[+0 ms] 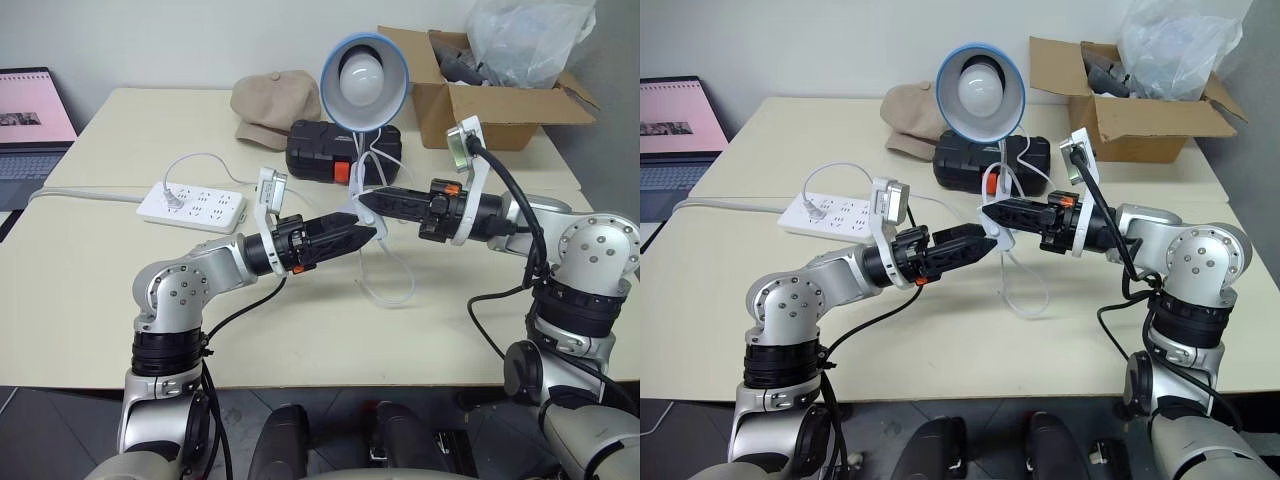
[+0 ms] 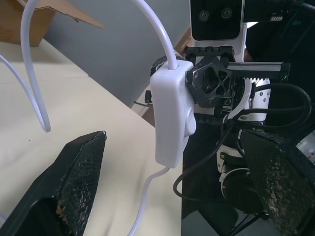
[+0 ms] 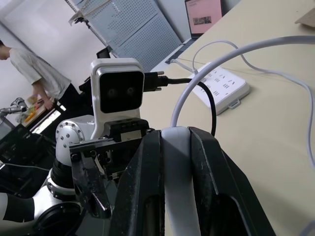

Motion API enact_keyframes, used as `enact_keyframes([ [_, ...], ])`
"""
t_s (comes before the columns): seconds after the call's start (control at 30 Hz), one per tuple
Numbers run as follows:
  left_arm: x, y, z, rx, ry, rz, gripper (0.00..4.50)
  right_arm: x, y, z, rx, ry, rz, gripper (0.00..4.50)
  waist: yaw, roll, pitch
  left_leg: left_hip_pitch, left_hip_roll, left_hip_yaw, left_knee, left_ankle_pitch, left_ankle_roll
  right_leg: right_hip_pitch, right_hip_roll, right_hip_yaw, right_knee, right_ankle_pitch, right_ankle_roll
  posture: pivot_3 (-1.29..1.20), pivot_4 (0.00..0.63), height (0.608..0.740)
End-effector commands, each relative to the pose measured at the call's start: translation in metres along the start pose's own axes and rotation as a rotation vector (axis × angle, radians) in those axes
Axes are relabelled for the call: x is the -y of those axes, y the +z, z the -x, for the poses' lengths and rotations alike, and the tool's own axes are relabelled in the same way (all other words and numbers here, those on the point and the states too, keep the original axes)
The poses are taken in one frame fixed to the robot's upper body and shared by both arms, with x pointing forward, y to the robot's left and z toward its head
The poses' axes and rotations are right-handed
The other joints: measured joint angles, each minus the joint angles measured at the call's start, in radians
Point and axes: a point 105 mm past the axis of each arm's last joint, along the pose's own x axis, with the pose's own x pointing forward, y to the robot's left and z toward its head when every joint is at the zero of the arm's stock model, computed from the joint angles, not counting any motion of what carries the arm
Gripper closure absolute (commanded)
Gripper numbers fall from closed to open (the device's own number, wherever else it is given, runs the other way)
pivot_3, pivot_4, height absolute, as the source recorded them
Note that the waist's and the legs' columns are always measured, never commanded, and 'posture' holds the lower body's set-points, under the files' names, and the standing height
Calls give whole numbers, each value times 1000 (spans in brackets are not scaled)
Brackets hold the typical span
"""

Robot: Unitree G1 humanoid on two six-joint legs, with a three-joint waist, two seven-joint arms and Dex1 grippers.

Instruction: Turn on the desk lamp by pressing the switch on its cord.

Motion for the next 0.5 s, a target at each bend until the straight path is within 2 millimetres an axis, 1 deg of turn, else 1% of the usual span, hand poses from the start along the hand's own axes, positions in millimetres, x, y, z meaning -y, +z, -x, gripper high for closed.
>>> enact_keyframes([
  [0.03, 6, 8, 0, 32, -25, -31, 0, -12, 11, 1, 17, 36, 44, 4112, 0, 0, 0, 0, 0, 0, 0, 0, 0, 0, 0, 0, 0, 0, 0, 0, 150, 740],
  [0.5, 6, 8, -1, 29, -23, -42, 0, -13, 11, 1, 13, 42, 43, 4112, 0, 0, 0, 0, 0, 0, 0, 0, 0, 0, 0, 0, 0, 0, 0, 0, 150, 740],
])
